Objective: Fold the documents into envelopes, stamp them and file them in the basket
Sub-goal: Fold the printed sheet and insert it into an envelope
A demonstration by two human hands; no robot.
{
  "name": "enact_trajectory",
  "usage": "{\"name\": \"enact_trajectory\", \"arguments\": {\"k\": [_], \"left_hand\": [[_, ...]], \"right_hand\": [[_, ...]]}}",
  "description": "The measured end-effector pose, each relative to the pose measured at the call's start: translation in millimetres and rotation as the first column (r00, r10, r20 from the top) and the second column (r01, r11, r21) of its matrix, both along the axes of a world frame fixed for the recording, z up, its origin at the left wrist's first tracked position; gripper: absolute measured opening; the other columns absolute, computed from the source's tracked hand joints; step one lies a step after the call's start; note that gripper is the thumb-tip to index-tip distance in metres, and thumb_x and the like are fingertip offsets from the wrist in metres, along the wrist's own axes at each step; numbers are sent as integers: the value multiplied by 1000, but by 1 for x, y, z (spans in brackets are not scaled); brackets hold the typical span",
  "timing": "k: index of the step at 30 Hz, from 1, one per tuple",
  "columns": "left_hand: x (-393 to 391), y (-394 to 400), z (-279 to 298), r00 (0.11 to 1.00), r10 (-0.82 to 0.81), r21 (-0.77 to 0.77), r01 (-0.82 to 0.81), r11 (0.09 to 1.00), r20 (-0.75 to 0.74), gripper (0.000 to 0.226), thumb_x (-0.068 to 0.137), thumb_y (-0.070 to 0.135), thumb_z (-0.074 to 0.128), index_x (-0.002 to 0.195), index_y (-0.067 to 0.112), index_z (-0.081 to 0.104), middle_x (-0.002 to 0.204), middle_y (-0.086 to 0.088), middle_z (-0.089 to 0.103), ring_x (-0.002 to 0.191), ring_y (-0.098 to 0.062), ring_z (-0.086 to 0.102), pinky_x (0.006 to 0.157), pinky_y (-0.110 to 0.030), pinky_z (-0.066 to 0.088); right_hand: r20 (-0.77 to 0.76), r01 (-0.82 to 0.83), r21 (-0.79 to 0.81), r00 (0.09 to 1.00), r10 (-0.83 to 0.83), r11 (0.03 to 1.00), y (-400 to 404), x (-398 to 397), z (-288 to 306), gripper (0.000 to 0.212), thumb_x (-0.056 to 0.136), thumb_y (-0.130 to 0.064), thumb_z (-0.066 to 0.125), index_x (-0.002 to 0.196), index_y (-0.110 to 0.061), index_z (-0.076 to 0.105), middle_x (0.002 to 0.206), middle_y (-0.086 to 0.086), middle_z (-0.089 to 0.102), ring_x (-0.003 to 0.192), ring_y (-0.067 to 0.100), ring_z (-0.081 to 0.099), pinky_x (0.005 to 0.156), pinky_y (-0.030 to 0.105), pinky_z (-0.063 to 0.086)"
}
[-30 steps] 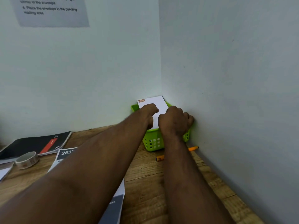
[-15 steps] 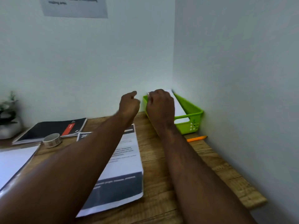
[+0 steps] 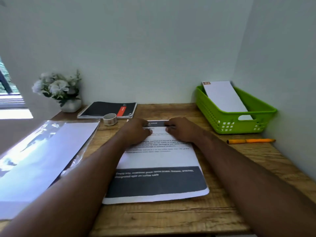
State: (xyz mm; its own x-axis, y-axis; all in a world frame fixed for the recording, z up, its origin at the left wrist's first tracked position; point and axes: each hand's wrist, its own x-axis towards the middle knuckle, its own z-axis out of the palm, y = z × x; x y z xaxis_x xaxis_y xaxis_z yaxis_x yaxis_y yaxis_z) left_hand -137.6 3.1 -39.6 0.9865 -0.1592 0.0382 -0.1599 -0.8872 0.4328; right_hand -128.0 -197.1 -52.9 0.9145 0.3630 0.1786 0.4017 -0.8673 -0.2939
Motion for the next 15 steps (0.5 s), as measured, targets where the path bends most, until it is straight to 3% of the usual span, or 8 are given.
{"name": "enact_trajectory", "arguments": {"k": [3, 6, 9, 11, 15], "left_hand": [[4, 8, 2, 999, -48, 60, 49, 997, -10, 52, 90, 45, 61, 136, 22, 52, 136, -4, 57, 123, -24, 53, 104, -36, 42], [7, 16, 1, 997, -80, 38, 80, 996, -13, 52, 89, 49, 61, 131, 20, 55, 131, -5, 60, 116, -22, 57, 97, -34, 45], [11, 18, 1, 994, -46, 118, 34, 992, 100, 73, 79, 58, 69, 140, 23, 47, 138, -7, 53, 126, -26, 49, 104, -38, 40], [12, 17, 2, 979, -56, 143, 28, 989, 198, 75, 76, 55, 73, 140, 27, 47, 136, -8, 52, 128, -28, 44, 107, -42, 33], [14, 8, 3, 917, -22, 58, -2, 998, 399, 46, 80, 35, 73, 125, 33, 62, 115, -1, 57, 121, -22, 49, 114, -42, 14]], "right_hand": [[-47, -3, 47, 999, 6, 999, -6, 5, 1, 38, 93, -30, 58, 128, -14, 60, 133, 4, 58, 121, 18, 52, 95, 21, 34], [-94, -21, 101, 995, 30, 995, -13, 8, 4, 36, 88, -32, 66, 122, -20, 65, 128, -3, 62, 117, 12, 55, 94, 21, 38], [-126, -34, 120, 991, 50, 992, -17, 6, 8, 40, 86, -32, 69, 125, -25, 63, 129, -9, 59, 114, 4, 52, 92, 19, 34], [-76, -40, 128, 996, 50, 991, -16, 2, 11, 54, 83, -32, 72, 134, -27, 55, 134, -11, 54, 117, 3, 47, 95, 18, 33], [116, -26, 44, 993, 21, 999, -15, 2, 15, 87, 73, -38, 79, 147, -31, 33, 150, -6, 38, 138, 15, 34, 114, 40, 25]]}}
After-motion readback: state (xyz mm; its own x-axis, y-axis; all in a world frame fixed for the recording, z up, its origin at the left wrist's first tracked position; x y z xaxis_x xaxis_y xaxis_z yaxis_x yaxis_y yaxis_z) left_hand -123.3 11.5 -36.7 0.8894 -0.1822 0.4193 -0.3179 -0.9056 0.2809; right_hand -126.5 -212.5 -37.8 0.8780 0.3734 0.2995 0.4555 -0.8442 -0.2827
